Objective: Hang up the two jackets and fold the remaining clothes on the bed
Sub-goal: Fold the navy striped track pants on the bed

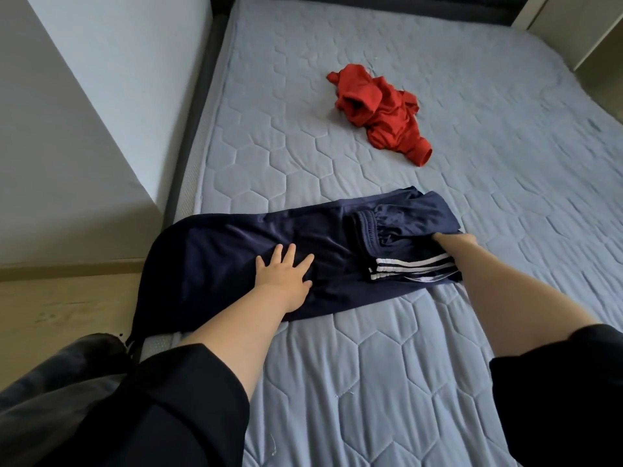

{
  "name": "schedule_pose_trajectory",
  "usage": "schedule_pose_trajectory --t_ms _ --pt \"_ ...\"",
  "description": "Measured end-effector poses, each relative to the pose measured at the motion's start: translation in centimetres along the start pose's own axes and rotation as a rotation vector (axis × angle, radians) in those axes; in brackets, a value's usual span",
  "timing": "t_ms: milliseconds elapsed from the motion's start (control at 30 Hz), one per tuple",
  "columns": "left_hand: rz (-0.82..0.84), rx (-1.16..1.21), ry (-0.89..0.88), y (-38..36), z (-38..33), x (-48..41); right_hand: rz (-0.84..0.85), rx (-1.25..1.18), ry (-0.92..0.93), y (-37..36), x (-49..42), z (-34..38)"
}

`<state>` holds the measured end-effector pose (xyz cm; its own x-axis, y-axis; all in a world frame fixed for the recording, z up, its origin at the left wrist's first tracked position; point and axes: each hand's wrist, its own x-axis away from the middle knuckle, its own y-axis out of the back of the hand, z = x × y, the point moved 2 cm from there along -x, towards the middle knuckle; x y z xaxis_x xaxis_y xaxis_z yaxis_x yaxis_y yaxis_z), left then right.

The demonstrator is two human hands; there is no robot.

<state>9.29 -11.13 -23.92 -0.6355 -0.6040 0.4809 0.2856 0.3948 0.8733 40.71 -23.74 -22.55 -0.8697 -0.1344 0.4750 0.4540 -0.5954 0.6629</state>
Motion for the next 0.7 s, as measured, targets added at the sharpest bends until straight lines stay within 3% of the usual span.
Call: schedule_pose_trajectory --t_ms 133,267,400,467,600,667,700 --pt "-0.016 -0.001 0.008 0.6 -0.8 0.2 0.033 -0.326 -0.087 0.8 0.0 -1.5" --pt "-0.095 0.127 -0.053 1.4 -3.3 0.3 -0.013 -0.273 -0.047 0.9 0.5 -1.5" --pt "-0.192 0.242 -0.272 2.6 -6.0 0.4 -0.052 -0.157 -0.036 0.8 2.0 -1.0" --pt "-0.088 0.216 -0.359 2.7 -7.2 0.5 -0.128 -0.083 0.023 1.3 3.1 -0.3" --pt "0.145 0.366 -0.322 2.8 -8.3 0.6 -0.296 0.022 0.248 2.0 6.0 3.3" --pt "0.197 0.621 -0.274 3.3 -8.4 0.5 -0.362 0.024 0.386 1.8 8.3 6.0" --pt "0.221 0.863 -0.212 3.5 -8.1 0.5 -0.371 0.019 0.453 1.3 9.7 7.2"
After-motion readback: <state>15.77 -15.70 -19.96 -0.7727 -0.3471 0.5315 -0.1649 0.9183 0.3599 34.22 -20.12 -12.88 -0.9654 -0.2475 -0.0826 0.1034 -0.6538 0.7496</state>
